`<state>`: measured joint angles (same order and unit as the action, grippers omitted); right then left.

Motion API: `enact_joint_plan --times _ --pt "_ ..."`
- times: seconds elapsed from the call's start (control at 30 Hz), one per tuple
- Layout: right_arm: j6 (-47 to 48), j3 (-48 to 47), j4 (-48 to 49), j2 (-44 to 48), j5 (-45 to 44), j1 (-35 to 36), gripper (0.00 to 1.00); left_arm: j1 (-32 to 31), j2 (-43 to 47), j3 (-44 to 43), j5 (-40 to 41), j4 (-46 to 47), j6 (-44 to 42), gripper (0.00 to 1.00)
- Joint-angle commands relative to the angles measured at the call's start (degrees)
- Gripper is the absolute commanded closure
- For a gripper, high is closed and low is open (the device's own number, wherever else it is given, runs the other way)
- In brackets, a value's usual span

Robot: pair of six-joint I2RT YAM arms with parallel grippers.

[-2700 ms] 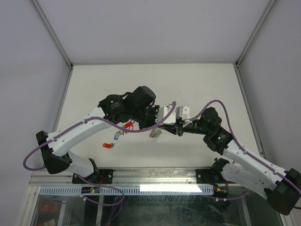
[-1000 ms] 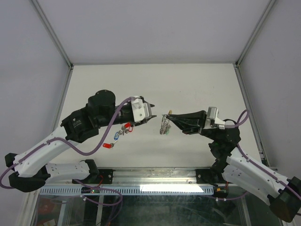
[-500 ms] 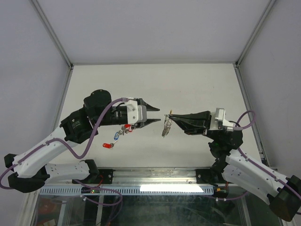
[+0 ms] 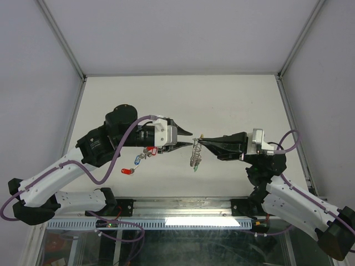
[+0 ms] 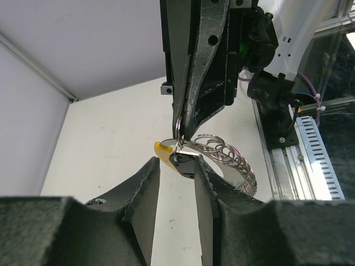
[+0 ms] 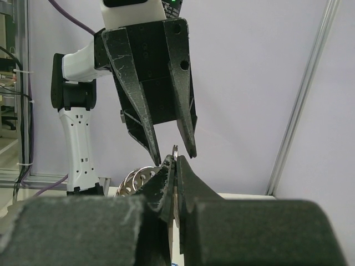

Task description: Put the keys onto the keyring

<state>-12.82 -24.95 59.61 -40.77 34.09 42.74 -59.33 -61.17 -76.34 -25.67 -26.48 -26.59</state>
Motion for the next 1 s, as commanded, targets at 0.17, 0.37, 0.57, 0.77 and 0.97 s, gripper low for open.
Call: enact_joint_plan --times 0.17,0.37,0.57,0.77,0.97 --pt "-1.05 -2.83 1.91 0.08 1.35 0.24 1.0 -0.7 -1.06 -2.53 -4.17 2.63 -0.39 0.82" --pt "-1.15 -2.9 1.66 0.41 1.27 0.21 1.0 -0.7 -1.94 -3.03 -4.69 1.53 -0.74 0.92" --pt "-1.2 -2.57 2.29 0.77 0.63 0.23 1.0 -0.7 -1.98 -3.12 -4.15 0.93 -1.09 1.0" --pt "-1.66 -2.32 3.57 0.87 -0.55 0.24 1.0 -0.7 -2.11 -3.03 -3.66 0.72 -1.36 1.0" --pt "-2.11 -1.77 5.39 0.88 -2.48 0.24 1.0 -0.69 -2.13 -2.93 -3.79 0.72 -1.1 0.85"
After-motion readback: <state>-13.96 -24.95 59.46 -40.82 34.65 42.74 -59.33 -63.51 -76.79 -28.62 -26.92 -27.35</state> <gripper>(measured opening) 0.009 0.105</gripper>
